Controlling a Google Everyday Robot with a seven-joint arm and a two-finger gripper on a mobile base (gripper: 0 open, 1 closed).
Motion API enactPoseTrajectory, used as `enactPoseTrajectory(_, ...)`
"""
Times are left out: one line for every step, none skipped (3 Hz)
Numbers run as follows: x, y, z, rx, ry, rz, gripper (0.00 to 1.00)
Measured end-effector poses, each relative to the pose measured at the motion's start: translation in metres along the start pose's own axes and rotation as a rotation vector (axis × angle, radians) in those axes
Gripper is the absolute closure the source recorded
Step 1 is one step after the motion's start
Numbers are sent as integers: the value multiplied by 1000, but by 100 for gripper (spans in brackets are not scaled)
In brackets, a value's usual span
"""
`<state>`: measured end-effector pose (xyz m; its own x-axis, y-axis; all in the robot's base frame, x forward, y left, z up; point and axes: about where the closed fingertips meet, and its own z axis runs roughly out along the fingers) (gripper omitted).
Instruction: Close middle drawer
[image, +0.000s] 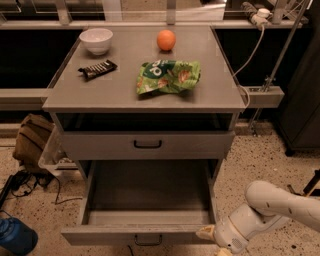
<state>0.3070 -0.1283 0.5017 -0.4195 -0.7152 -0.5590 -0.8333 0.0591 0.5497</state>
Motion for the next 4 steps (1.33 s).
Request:
enactPoseTrajectory(0, 0, 0, 0, 0, 0, 0)
enactPoseTrajectory(7, -16, 22, -32, -16, 7, 0)
enactPoseTrajectory(12, -51, 53, -46, -48, -8, 0)
enactPoseTrajectory(17, -80, 63, 40, -74, -18, 0)
